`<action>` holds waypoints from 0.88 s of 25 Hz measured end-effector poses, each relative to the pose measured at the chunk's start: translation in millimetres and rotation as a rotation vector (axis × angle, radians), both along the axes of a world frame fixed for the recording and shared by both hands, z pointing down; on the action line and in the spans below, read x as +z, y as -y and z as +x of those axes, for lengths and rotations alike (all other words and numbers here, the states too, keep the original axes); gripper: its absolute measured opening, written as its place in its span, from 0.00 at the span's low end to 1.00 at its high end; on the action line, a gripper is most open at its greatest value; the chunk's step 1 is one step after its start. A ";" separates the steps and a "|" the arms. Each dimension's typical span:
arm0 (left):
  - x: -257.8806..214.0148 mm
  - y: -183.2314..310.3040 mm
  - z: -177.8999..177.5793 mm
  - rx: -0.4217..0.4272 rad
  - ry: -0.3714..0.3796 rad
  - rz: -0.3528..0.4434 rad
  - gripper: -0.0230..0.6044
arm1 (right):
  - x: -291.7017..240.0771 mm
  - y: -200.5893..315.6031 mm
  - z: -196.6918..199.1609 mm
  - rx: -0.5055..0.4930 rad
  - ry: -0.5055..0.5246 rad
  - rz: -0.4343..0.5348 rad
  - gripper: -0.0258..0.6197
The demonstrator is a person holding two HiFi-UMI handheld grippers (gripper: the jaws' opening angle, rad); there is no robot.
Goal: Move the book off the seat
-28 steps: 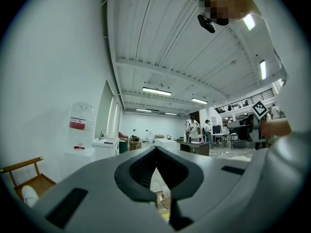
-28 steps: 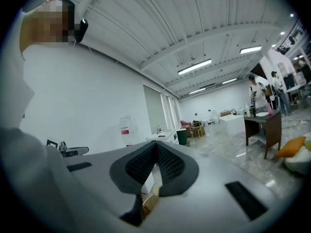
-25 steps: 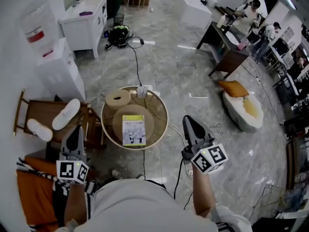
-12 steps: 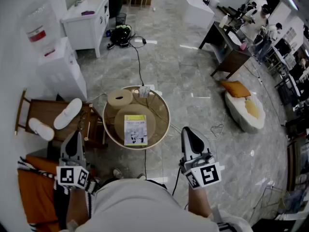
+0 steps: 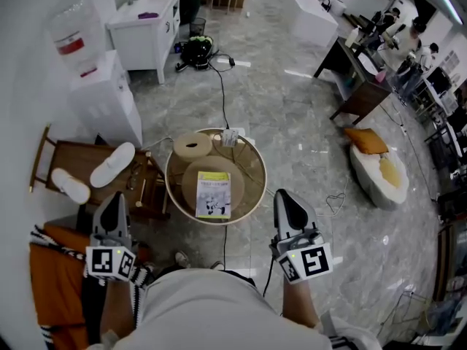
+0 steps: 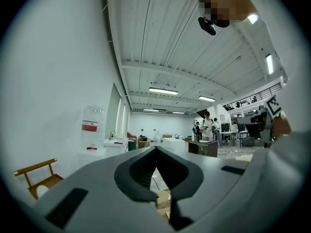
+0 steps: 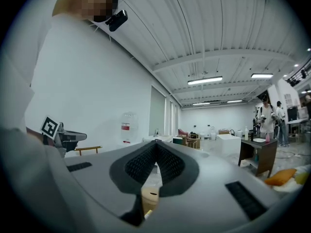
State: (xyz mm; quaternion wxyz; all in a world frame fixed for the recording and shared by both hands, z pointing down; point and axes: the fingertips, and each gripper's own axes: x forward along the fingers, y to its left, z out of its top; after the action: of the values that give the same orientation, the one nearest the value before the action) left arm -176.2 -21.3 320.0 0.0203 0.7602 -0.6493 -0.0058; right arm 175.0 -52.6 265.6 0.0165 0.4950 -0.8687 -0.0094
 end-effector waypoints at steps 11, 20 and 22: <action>2.0 -13.5 -9.2 -0.027 0.003 -0.009 0.06 | 7.0 0.9 -13.8 -0.029 0.000 -0.016 0.07; 5.4 -15.8 -10.7 -0.027 -0.006 -0.019 0.06 | 10.8 -2.7 -30.8 -0.061 -0.089 -0.018 0.07; 5.9 -14.9 -11.0 -0.022 -0.010 -0.018 0.06 | 10.7 -2.8 -33.3 -0.060 -0.093 -0.016 0.07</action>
State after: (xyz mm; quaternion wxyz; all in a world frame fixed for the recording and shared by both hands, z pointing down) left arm -187.2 -6.5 325.9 0.0302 0.7528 -0.6575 -0.0040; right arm 141.7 -49.8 276.2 0.0606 0.4675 -0.8815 -0.0262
